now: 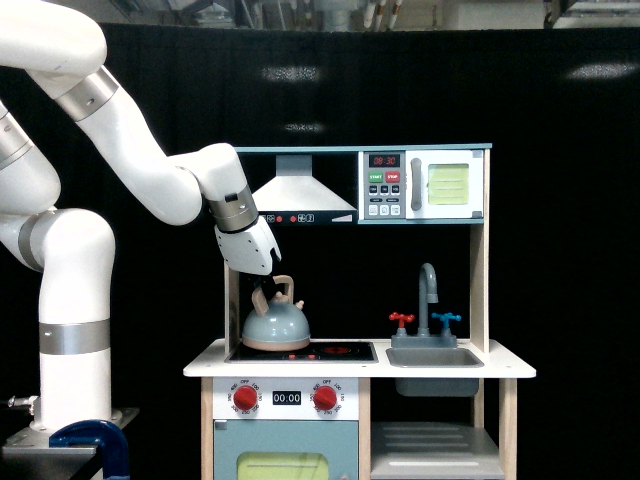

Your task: Place the teapot on the stove

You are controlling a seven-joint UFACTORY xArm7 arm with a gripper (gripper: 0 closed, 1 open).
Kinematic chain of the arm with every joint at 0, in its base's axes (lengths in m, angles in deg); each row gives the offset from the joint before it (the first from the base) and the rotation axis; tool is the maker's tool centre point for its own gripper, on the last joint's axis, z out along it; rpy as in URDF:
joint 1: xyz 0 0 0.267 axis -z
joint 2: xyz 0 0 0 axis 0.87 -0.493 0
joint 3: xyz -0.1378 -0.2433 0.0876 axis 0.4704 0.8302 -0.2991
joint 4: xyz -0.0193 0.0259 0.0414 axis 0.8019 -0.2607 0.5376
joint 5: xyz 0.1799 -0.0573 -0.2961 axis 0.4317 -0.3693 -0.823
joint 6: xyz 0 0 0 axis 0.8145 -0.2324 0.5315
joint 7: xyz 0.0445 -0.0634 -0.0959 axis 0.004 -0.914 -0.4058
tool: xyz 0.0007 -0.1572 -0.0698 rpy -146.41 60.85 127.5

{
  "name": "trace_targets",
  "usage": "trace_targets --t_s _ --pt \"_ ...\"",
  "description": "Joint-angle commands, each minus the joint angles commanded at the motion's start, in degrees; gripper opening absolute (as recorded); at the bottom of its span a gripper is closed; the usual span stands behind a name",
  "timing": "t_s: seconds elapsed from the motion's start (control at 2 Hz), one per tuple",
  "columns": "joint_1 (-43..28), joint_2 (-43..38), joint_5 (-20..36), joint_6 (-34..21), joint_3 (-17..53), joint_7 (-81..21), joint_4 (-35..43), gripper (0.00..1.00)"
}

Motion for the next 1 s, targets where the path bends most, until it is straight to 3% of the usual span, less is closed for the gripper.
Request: trace_targets --t_s 0.5,1.0 --pt "-1.5 -1.5 0.3 1.3 -0.3 1.0 0.7 1.00" --pt "-2.4 -1.4 0.4 2.4 -0.2 1.4 -0.2 1.00"
